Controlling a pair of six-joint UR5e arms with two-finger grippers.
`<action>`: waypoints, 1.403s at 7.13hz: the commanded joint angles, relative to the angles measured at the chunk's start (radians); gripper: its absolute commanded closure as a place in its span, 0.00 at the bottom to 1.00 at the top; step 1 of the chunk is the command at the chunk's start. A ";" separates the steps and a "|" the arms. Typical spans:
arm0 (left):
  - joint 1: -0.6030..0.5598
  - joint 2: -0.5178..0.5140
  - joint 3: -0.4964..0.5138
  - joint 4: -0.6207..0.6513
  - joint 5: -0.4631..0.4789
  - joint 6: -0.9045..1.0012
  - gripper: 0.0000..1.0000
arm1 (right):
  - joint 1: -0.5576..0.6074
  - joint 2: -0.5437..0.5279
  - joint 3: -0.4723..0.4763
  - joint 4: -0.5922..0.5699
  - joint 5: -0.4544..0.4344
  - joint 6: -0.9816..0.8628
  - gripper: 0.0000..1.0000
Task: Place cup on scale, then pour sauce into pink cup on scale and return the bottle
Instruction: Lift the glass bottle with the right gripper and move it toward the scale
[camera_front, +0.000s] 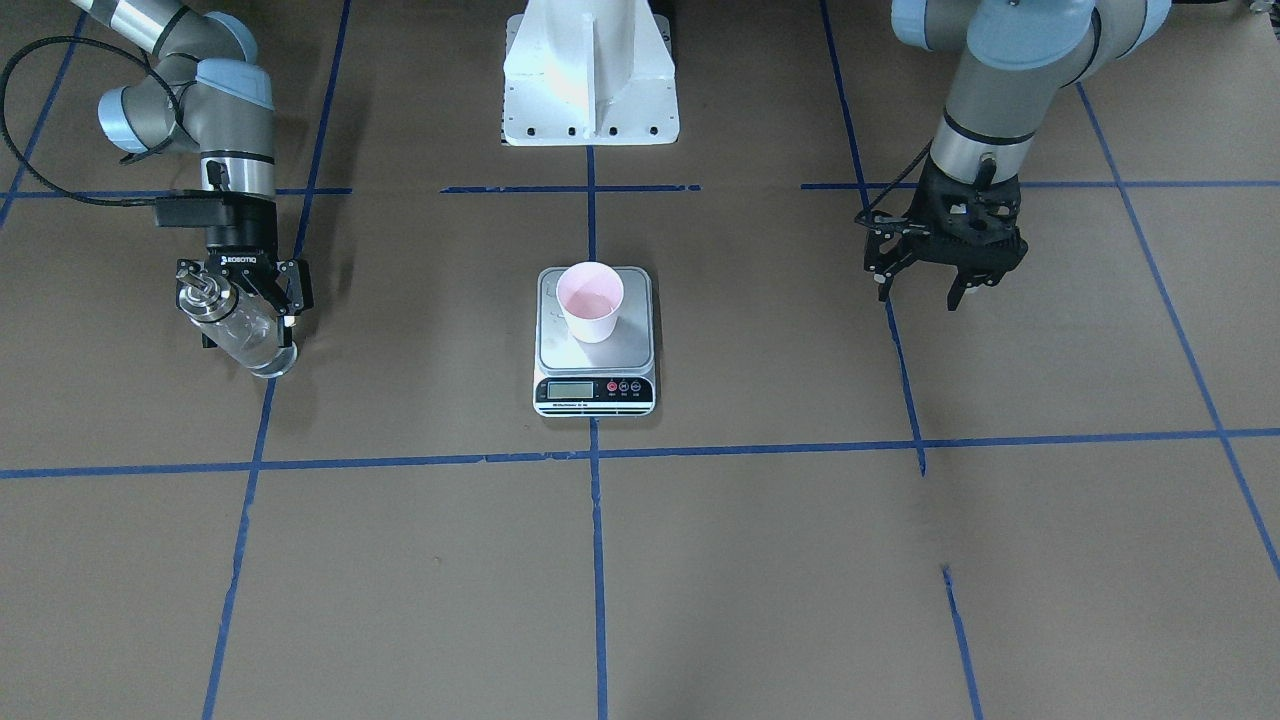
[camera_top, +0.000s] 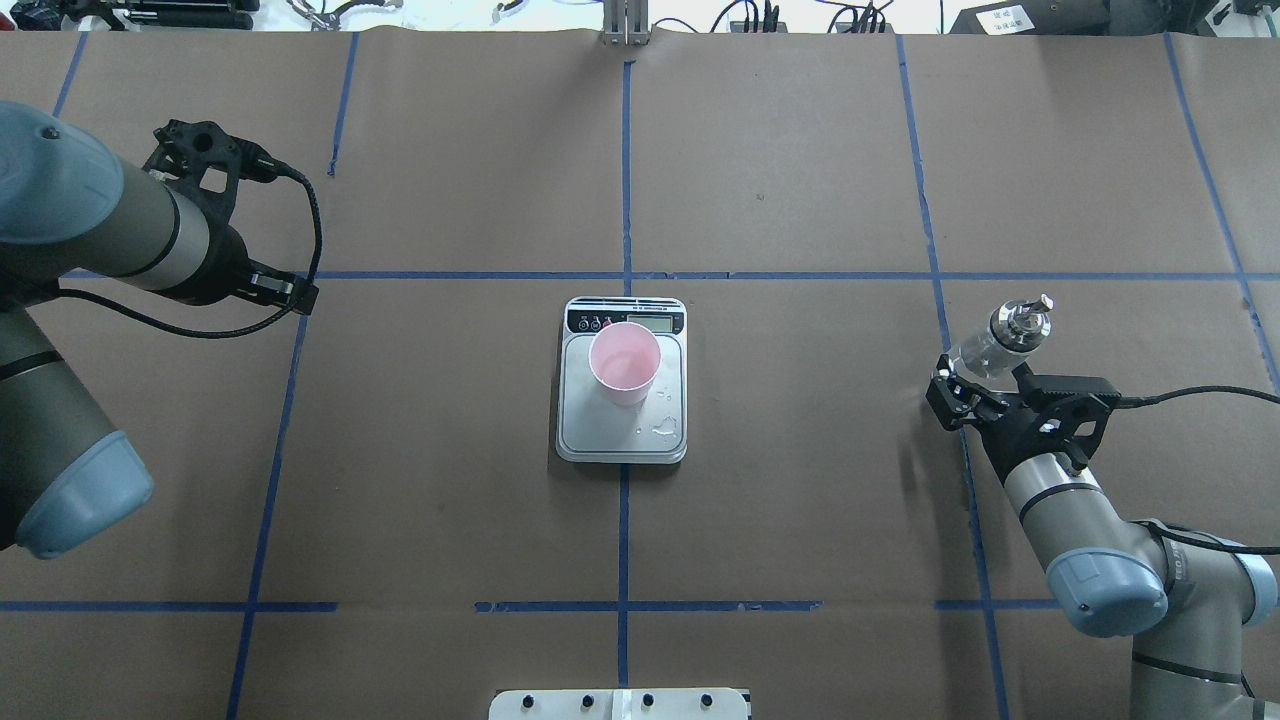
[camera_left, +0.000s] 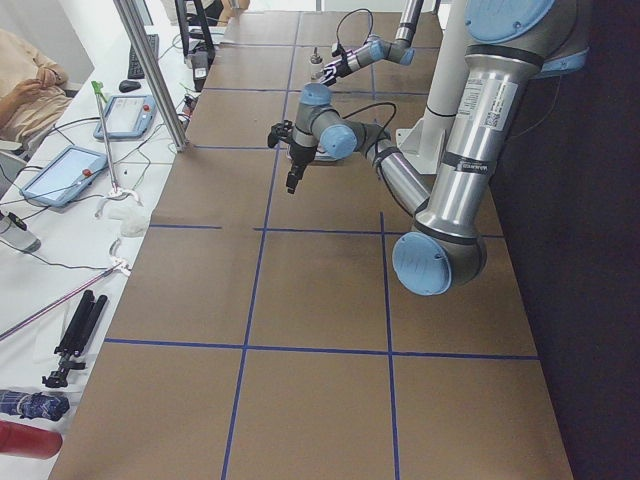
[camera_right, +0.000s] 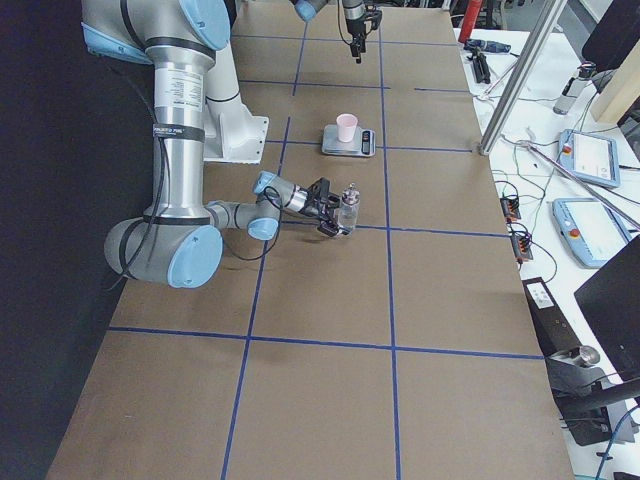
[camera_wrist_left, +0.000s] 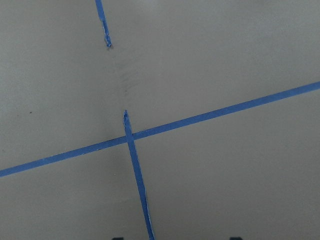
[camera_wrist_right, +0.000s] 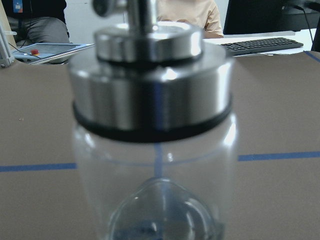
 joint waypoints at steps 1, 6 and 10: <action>0.000 0.001 0.000 0.000 0.000 0.000 0.23 | -0.017 0.002 -0.002 0.003 -0.047 -0.006 0.15; 0.002 0.001 0.000 0.002 0.000 -0.008 0.23 | -0.019 0.077 -0.003 0.002 -0.144 -0.041 1.00; -0.005 0.013 -0.021 0.002 0.002 0.003 0.23 | -0.019 0.118 0.018 -0.011 -0.137 -0.412 1.00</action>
